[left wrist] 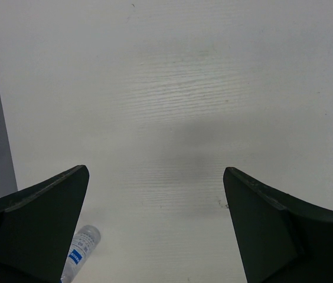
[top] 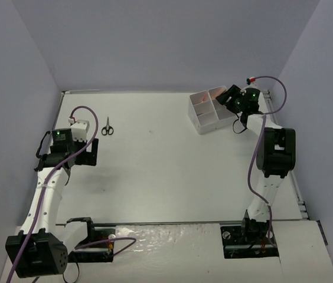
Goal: Sort the stationery into containers
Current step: Place the stationery in the storage box, then pick up the scissors from the center of the board, then place the scissors in the storage box.
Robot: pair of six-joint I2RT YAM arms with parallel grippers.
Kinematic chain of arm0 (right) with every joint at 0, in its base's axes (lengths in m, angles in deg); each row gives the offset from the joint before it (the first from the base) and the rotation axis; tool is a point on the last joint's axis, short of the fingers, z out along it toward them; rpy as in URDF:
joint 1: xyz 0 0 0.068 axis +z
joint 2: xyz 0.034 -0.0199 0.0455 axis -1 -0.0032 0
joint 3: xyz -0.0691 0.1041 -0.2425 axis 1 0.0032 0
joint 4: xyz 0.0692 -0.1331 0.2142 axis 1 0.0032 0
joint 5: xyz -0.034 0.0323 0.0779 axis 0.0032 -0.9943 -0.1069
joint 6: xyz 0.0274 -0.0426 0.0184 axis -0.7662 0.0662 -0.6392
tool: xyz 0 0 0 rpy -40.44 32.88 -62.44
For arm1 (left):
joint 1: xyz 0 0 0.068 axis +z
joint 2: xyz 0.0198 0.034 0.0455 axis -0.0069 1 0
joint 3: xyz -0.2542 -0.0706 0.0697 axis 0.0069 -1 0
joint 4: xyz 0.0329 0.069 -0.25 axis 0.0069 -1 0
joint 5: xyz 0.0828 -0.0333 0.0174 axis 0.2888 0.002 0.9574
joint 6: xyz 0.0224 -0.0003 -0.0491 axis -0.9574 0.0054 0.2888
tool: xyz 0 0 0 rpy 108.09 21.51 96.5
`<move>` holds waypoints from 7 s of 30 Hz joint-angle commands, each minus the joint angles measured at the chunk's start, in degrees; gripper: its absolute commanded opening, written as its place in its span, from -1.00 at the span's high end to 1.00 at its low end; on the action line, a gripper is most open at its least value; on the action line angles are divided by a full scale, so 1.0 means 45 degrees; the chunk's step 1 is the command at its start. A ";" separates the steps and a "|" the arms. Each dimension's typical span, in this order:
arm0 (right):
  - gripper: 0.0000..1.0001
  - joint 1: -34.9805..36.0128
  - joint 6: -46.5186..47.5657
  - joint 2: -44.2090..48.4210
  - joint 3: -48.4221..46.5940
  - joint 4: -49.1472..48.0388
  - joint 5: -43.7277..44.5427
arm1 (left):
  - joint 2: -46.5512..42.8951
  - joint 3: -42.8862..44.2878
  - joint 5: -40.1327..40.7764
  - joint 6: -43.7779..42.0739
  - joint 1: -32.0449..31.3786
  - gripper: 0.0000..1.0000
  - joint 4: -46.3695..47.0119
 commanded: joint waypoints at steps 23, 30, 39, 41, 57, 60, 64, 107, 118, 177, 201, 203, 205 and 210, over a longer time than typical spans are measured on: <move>-0.12 0.3185 0.1283 0.5405 0.0379 0.1719 0.1100 | 1.2687 1.3878 0.1360 0.0580 -0.1673 0.33 -0.6356; -0.11 0.3386 0.1696 0.6426 0.0876 0.2422 0.1436 | 1.5603 1.6007 0.1361 0.0978 -0.1245 0.29 -0.5511; -0.11 0.3401 0.2399 0.6607 0.0759 0.3325 0.1706 | 1.7808 1.8127 0.1166 0.1147 -0.0815 0.28 -0.5169; -0.11 0.3392 0.2553 0.6520 0.0683 0.3439 0.1706 | 1.7925 1.8198 0.1103 0.1176 -0.0812 0.29 -0.5108; -0.12 0.3206 0.3263 0.6540 0.0140 0.3829 0.2123 | 1.8387 1.6344 0.0542 0.1362 -0.0883 0.77 -0.5322; -0.13 0.3094 0.3337 0.6735 0.0127 0.3829 0.2239 | 1.8600 1.6344 0.0436 0.1203 -0.0867 1.00 -0.5465; -0.13 0.2914 0.3322 0.7052 0.0178 0.3849 0.2279 | 1.8539 1.6120 -0.0115 0.1179 -0.0825 1.00 -0.5442; -0.13 0.9107 -0.0735 0.1730 -0.3498 0.1393 -0.2507 | 0.6920 1.1090 -0.3621 0.0589 -0.2399 1.00 -0.2865; -0.08 0.9554 -0.0962 0.2166 -0.2920 0.0313 -0.1791 | 0.6247 1.0934 -0.3448 0.0443 -0.3174 1.00 -0.3058; 1.00 0.5212 -0.0949 0.5366 0.0710 0.1272 0.2394 | 0.6510 1.0602 -0.3523 0.1498 -0.3445 -0.94 -0.3283; 1.00 0.2075 -0.0781 0.3645 0.1079 0.4336 0.9772 | 0.5816 0.8843 -0.1923 0.0827 -0.2804 -0.94 -0.3747; 1.00 0.2102 -0.0980 0.3168 0.0978 0.4251 0.9706 | 0.5797 0.8815 -0.1858 0.0690 -0.2813 -0.94 -0.3847; 1.00 0.2208 -0.1005 0.2780 0.0832 0.4038 0.9573 | 0.5714 0.8805 -0.1681 0.0607 -0.2807 -0.94 -0.3877; 1.00 0.2561 -0.1026 0.2189 0.0457 0.3927 1.0134 | 0.5535 0.8599 -0.1593 0.0533 -0.2748 -0.94 -0.3760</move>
